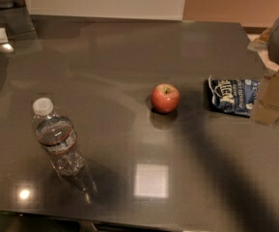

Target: Move apple near water bottle

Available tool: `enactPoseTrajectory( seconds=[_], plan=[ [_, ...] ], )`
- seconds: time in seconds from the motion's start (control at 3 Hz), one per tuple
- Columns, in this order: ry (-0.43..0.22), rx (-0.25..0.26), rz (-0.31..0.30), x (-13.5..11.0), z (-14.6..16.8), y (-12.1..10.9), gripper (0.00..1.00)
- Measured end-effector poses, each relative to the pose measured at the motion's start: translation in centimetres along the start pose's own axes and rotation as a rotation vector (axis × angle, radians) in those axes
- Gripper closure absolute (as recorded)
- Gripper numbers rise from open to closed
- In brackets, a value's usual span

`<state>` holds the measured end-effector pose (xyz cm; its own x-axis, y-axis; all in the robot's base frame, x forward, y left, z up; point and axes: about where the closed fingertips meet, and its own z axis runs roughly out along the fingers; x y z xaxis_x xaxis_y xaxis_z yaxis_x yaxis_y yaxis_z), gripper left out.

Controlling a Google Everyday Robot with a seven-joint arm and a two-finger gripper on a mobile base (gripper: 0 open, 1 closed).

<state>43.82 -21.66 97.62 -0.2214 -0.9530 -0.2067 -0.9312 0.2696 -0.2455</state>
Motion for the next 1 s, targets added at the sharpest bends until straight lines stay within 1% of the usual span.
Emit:
enactPoseTrajectory(
  seconds=[0.33, 0.67, 1.0],
  plan=[
    [-0.002, 0.002, -0.001, -0.1, 0.0, -0.1, 0.0],
    [-0.037, -0.007, -0.015, -1.5, 1.3, -1.4, 0.0],
    [-0.083, -0.043, -0.047, -3.9, 3.9, -2.3, 0.0]
  ],
)
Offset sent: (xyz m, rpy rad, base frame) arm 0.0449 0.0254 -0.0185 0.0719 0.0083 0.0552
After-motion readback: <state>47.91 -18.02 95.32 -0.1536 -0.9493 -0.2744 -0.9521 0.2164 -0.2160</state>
